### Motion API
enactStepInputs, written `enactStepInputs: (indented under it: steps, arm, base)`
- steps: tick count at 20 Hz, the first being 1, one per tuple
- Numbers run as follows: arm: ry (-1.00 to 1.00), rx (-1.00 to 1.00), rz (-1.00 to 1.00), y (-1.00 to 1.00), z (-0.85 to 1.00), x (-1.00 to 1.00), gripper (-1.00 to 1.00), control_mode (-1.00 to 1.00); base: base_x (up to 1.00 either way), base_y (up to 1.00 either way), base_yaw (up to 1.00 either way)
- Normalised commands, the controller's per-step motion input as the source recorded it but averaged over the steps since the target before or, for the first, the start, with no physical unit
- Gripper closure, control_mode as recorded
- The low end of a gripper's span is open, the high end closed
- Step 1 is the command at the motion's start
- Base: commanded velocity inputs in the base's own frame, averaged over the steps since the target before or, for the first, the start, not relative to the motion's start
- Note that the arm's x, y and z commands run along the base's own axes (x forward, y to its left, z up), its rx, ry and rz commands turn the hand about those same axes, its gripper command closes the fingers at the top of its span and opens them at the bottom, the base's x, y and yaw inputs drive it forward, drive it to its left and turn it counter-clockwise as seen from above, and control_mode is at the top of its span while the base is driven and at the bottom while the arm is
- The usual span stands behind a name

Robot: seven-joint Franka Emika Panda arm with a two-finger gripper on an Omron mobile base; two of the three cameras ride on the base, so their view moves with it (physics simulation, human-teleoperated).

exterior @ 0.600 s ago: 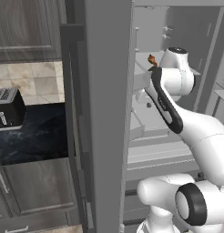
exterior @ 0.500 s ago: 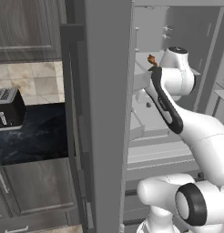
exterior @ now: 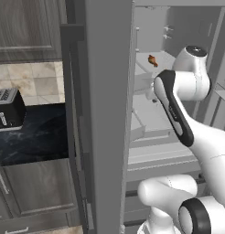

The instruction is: Take the chicken drumstick from the fridge and place it on the digital scale on the counter by the fridge. Wait a few seconds for a reading, then move it to the plate on the dining counter.

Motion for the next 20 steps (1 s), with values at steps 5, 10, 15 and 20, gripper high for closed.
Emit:
enactStepInputs:
  steps: [5, 10, 15, 20]
  arm:
    - [-0.14, -0.03, -0.08, -0.33, 0.20, -0.01, -1.00, -1.00]
    - [-0.12, -0.04, -0.09, -0.36, 0.14, 0.06, -1.00, -1.00]
    - [-0.09, -0.01, -0.07, -0.33, 0.23, 0.18, -1.00, -1.00]
    - [-0.05, 0.00, -0.03, -0.17, 0.44, 0.38, -1.00, -1.00]
  base:
    - [0.00, 0.00, 0.00]
    - [0.00, 0.00, 0.00]
    - [0.00, 0.00, 0.00]
    - [0.00, 0.00, 0.00]
